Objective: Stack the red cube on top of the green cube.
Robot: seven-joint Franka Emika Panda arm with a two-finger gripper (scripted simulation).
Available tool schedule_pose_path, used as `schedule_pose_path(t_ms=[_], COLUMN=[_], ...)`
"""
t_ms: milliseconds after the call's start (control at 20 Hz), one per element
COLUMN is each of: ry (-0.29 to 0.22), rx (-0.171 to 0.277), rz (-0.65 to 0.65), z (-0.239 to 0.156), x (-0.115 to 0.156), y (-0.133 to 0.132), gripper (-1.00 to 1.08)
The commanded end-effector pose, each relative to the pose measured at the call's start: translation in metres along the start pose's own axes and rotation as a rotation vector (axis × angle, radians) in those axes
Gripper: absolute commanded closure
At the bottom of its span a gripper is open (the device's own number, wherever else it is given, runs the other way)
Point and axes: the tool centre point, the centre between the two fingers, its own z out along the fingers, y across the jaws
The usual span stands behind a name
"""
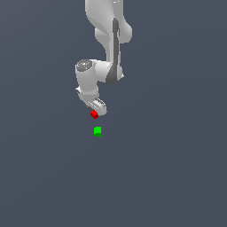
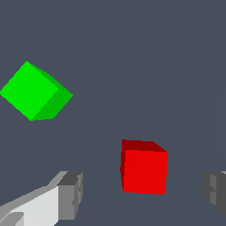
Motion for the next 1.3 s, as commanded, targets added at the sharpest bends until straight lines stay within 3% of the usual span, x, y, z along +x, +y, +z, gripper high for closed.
schedule_pose_path(t_ms=[0,550,1250], ry=[0.002,0.002,0.002], rx=[0.000,0.000,0.000], rz=[0.035,0.058,0.062], z=[0.005,0.013,0.054], x=[-0.005,-0.009,-0.010], y=[0.007,0.011,0.011], gripper=[-0.92,-0.92,-0.92])
